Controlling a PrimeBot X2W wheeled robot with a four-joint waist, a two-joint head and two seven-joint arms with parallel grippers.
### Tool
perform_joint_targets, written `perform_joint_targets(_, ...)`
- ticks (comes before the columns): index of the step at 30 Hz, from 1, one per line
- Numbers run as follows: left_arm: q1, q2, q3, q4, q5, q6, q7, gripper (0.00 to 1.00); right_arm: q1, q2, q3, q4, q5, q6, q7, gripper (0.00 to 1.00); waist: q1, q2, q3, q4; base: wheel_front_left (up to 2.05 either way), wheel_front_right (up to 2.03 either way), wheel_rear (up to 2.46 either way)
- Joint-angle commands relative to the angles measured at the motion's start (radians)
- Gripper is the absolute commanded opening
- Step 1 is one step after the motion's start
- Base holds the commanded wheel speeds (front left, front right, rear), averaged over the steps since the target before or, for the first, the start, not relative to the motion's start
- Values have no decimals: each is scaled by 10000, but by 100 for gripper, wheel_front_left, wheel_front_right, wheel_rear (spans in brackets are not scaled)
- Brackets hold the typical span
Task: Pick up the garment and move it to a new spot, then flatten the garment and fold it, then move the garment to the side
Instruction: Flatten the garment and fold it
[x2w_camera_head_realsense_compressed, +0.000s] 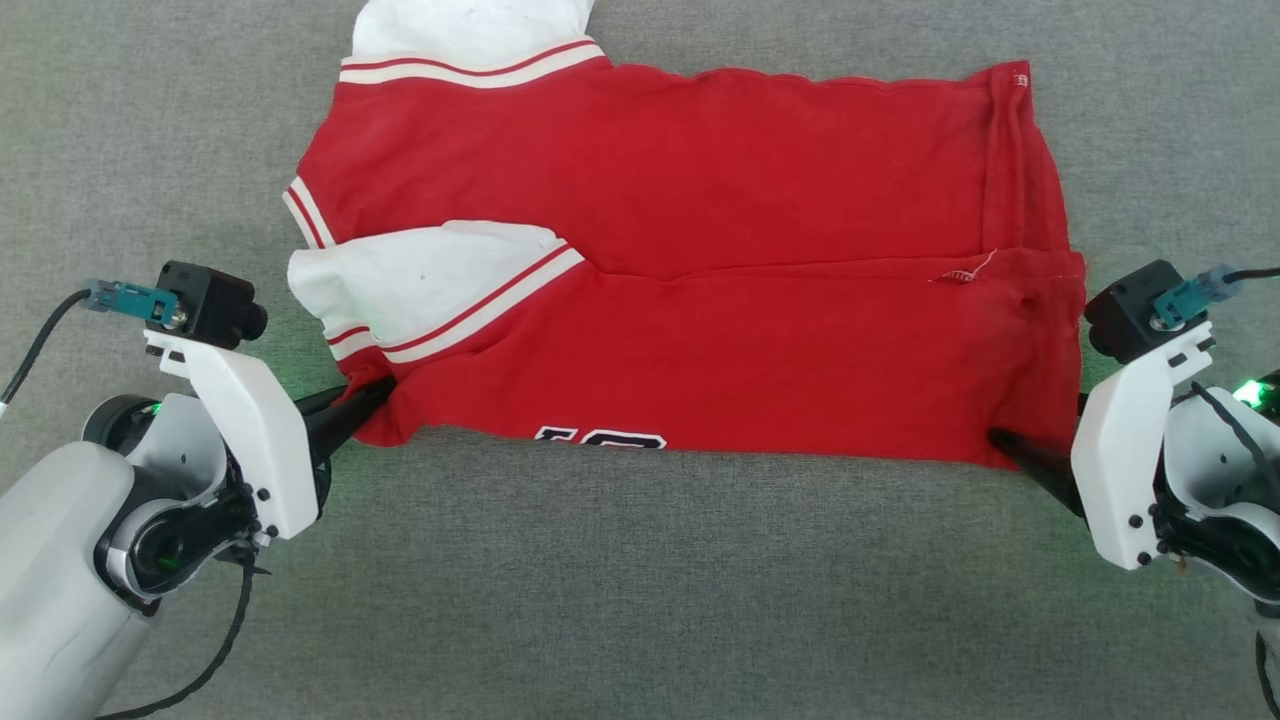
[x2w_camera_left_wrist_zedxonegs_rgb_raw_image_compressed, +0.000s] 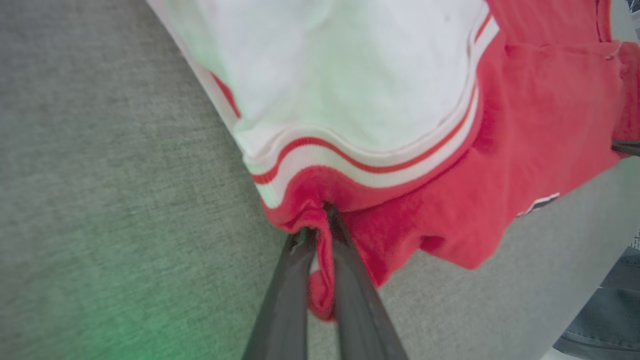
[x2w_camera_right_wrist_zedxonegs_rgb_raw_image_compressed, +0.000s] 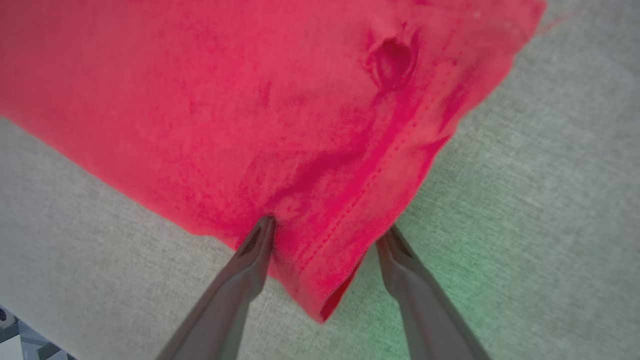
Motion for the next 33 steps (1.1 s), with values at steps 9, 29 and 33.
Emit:
perform_joint_targets(9, 312, -322, -288, 235, -44, -150, -137, 0, 119, 198, 527, 826, -148, -19, -457, 0, 0, -1, -91, 114, 0, 0, 0)
perform_joint_targets(29, 2420, 1243, 151, -2288, -412, 612, -906, 0, 1464, -841, -216, -649, 334, -17, -199, 0, 0, -1, -789, 395, 0, 0, 0)
perform_joint_targets(33, 3046, 1555, 193, -2970, -455, 950, -1170, 0, 2206, -921, -645, -1170, 504, -17, 62, 0, 0, -1, -879, 420, 0, 0, 0)
